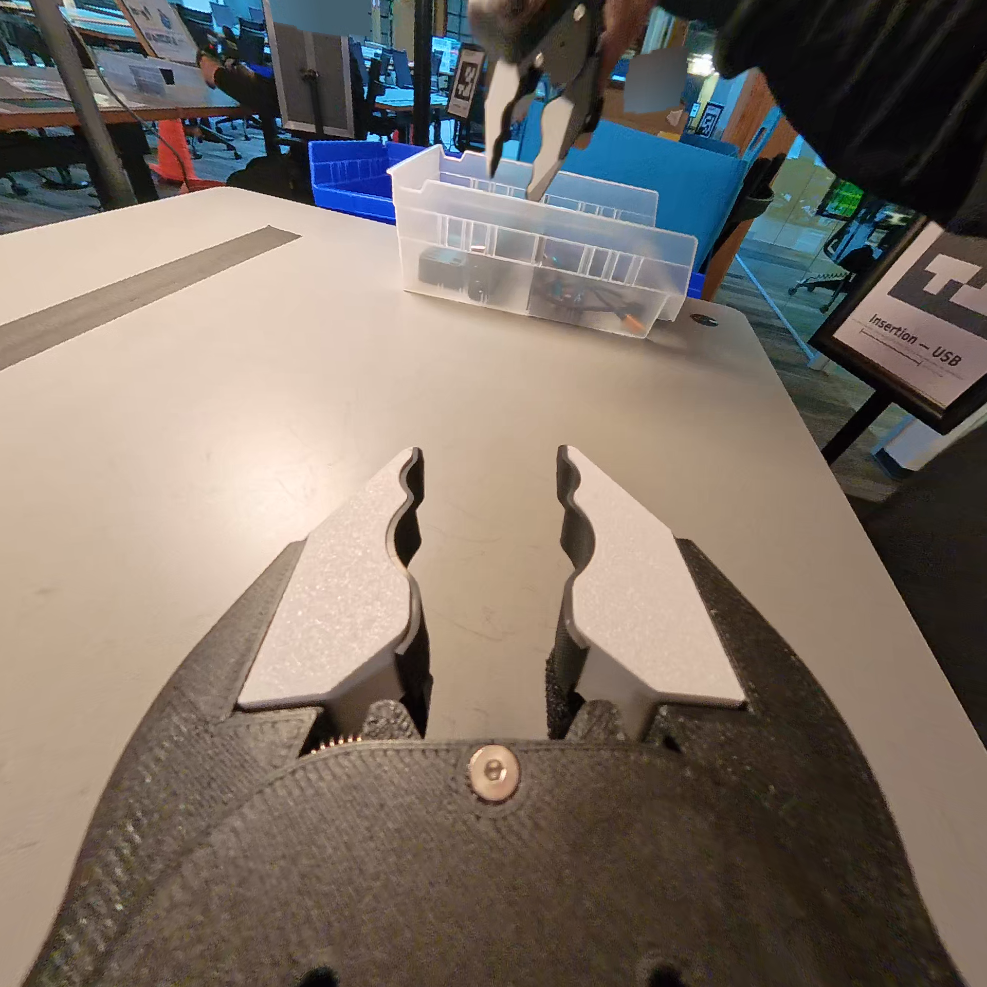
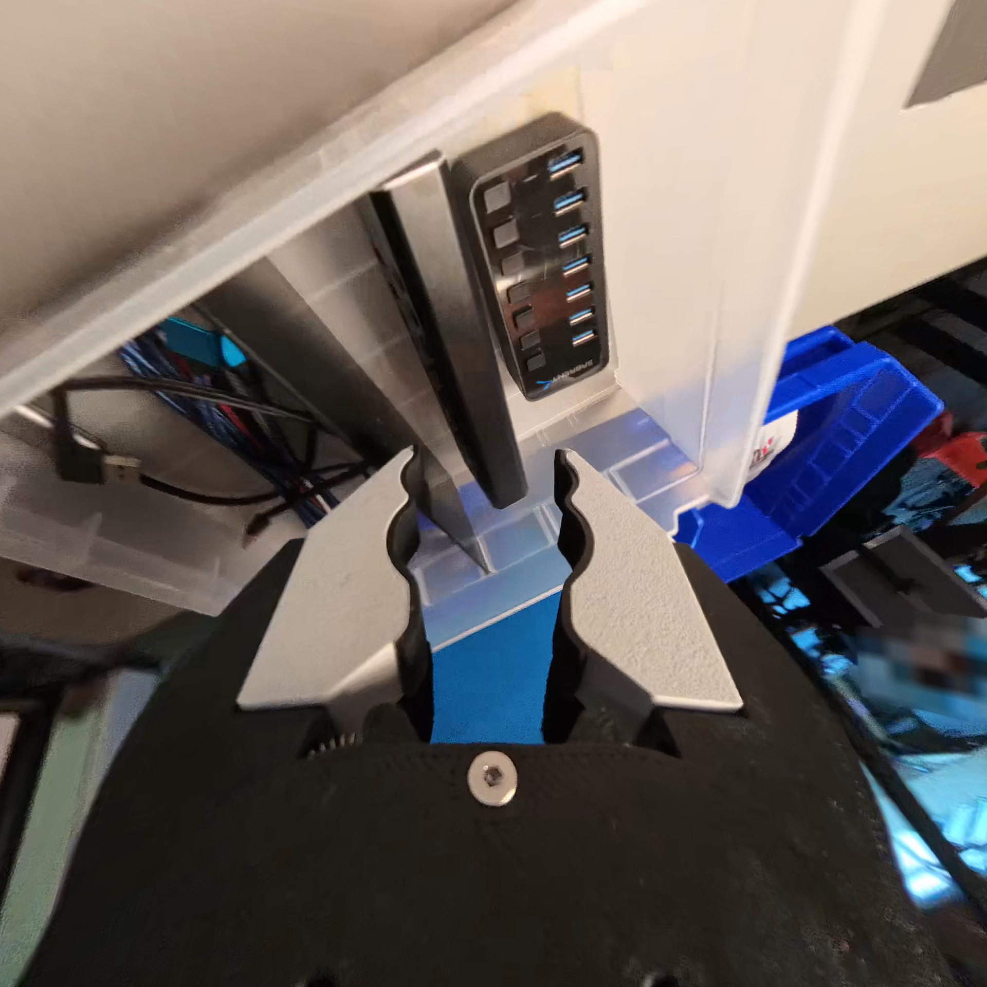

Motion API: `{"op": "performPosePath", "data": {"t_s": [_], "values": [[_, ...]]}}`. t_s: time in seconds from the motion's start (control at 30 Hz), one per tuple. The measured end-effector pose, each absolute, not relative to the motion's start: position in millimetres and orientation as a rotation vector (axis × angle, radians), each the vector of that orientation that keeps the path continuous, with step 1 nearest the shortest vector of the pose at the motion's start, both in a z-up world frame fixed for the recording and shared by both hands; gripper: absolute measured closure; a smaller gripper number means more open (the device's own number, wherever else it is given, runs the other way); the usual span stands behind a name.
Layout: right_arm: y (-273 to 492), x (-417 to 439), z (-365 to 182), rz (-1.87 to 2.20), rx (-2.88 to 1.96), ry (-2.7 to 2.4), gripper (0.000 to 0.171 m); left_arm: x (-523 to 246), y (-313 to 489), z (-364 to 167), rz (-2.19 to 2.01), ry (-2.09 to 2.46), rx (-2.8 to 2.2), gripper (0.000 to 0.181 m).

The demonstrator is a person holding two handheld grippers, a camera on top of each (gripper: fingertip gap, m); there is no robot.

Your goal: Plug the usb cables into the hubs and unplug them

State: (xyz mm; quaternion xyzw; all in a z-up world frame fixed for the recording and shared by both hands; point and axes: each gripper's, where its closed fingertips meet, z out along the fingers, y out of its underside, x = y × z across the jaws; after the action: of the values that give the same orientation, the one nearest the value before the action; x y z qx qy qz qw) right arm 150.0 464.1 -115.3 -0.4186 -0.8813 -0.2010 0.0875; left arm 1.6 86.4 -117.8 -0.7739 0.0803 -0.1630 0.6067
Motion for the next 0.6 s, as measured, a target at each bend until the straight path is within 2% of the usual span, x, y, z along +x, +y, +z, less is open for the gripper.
{"op": "performPosePath", "data": {"t_s": [0.17, 0.3, 0.47, 0.6], "values": [[440, 168, -85, -0.211, -1.610, -2.219, 0.121, -9, 87, -121, -0.323, 0.138, -1.812, 0.129], [402, 192, -79, 0.206, -1.808, -1.874, 0.110, -23, 89, -127, -0.259, 0.066, -1.849, 0.126], [348, 214, -63, 0.749, -1.730, -1.472, 0.097, -40, 82, -133, -0.157, -0.013, -1.887, 0.119], [319, 239, -64, 0.883, -1.627, -1.309, 0.090, -54, 55, -136, -0.031, -0.114, -1.913, 0.119]]}}
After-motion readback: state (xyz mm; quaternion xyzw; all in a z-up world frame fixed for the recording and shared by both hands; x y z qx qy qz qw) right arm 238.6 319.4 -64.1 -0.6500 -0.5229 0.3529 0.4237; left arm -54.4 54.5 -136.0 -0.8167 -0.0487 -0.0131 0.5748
